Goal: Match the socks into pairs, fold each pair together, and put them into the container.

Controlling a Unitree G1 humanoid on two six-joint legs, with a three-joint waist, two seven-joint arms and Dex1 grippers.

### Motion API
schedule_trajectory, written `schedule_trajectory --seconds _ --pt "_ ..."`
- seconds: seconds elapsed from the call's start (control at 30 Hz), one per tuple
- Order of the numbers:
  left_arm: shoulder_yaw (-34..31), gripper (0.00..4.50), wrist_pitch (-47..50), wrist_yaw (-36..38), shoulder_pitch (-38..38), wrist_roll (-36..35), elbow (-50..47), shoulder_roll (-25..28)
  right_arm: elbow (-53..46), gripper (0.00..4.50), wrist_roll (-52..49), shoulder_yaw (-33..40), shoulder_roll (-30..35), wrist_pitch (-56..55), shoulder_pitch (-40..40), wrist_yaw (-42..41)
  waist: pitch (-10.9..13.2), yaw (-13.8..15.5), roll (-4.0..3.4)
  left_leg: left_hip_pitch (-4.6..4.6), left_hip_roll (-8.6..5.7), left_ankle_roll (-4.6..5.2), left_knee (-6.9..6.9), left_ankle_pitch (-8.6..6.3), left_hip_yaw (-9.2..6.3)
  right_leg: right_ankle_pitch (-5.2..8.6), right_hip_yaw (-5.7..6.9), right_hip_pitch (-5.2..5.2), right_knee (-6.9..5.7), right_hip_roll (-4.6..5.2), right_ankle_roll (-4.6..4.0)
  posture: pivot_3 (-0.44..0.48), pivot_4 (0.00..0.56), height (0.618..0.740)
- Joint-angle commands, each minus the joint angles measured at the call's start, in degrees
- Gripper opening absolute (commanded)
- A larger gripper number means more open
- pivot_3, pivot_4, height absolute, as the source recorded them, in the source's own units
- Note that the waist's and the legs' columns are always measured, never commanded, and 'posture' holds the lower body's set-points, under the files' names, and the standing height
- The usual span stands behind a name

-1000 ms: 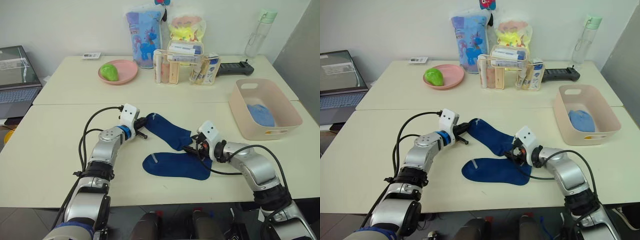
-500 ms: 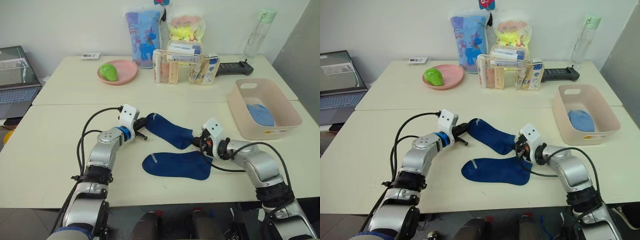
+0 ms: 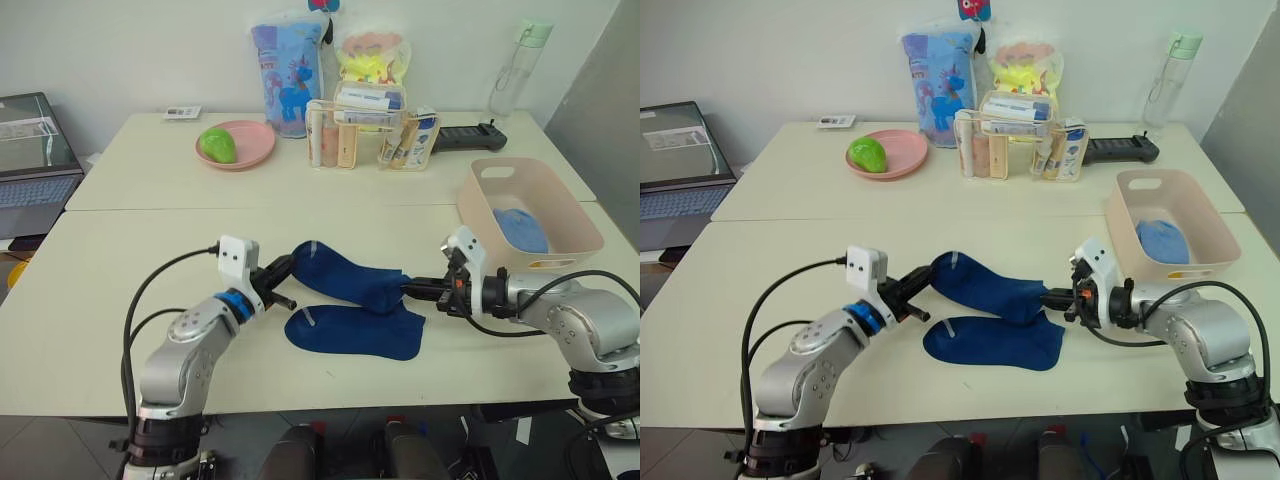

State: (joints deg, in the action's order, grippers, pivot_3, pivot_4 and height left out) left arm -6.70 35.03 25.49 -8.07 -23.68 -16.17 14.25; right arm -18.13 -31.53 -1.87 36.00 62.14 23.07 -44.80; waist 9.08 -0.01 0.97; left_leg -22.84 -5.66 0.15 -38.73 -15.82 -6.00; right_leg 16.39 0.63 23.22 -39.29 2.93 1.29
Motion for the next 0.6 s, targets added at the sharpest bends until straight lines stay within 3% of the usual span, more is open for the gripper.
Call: schedule_trajectory --seconds 0.03,0.23,0.33,0.43,0.53,0.6 --pt "0.49 0.00 -1.82 -4.92 1.16 1.56 -1.70 -2.72 0.66 0.04 0.73 -0.85 -0.84 -1.96 0.67 1.29 0.00 0.08 0.00 0.00 0.00 0.00 -0.01 0.00 0.00 0.00 0.00 -0.01 0.01 0.00 0.00 0.000 0.150 0.740" --pt "0.61 0.00 -5.10 -7.92 2.01 3.19 1.34 -5.50 2.89 0.04 2.41 -2.83 -1.93 -4.21 1.07 2.05 0.00 0.22 0.00 0.00 0.00 0.00 -0.01 0.00 0.02 0.00 0.00 -0.02 0.04 0.00 0.00 0.000 0.150 0.740" --pt "0.94 0.93 -5.56 -6.84 2.84 3.54 1.54 -4.00 2.84 0.00 2.50 -2.81 -1.76 -4.39 1.05 1.89 0.00 0.22 0.00 0.00 0.00 0.00 0.00 0.00 0.02 0.00 0.00 -0.01 0.03 0.00 0.00 0.000 0.150 0.740" --pt "-1.75 1.92 -3.33 -1.17 0.62 1.04 3.05 2.66 2.57 0.00 2.91 -3.44 -0.56 -5.41 0.16 0.60 0.00 0.18 0.00 0.00 0.01 0.00 0.01 0.00 0.01 0.00 0.01 0.00 0.03 -0.01 0.00 0.000 0.150 0.740" --pt "-0.25 2.89 -2.93 7.65 -1.98 -0.37 5.53 10.08 2.79 0.00 2.79 -3.69 -0.54 -5.68 0.35 0.24 0.00 0.07 0.00 0.01 0.02 0.00 0.01 0.00 0.00 0.00 0.02 0.01 0.03 -0.01 0.00 0.000 0.150 0.740" --pt "0.83 2.89 -3.24 11.59 -4.76 0.30 9.42 13.79 3.17 0.00 2.90 -3.83 -0.74 -5.86 0.73 0.30 -0.01 0.13 -0.01 0.00 0.00 0.01 0.02 -0.01 0.00 0.00 0.01 -0.03 0.12 0.00 0.00 0.000 0.150 0.740"
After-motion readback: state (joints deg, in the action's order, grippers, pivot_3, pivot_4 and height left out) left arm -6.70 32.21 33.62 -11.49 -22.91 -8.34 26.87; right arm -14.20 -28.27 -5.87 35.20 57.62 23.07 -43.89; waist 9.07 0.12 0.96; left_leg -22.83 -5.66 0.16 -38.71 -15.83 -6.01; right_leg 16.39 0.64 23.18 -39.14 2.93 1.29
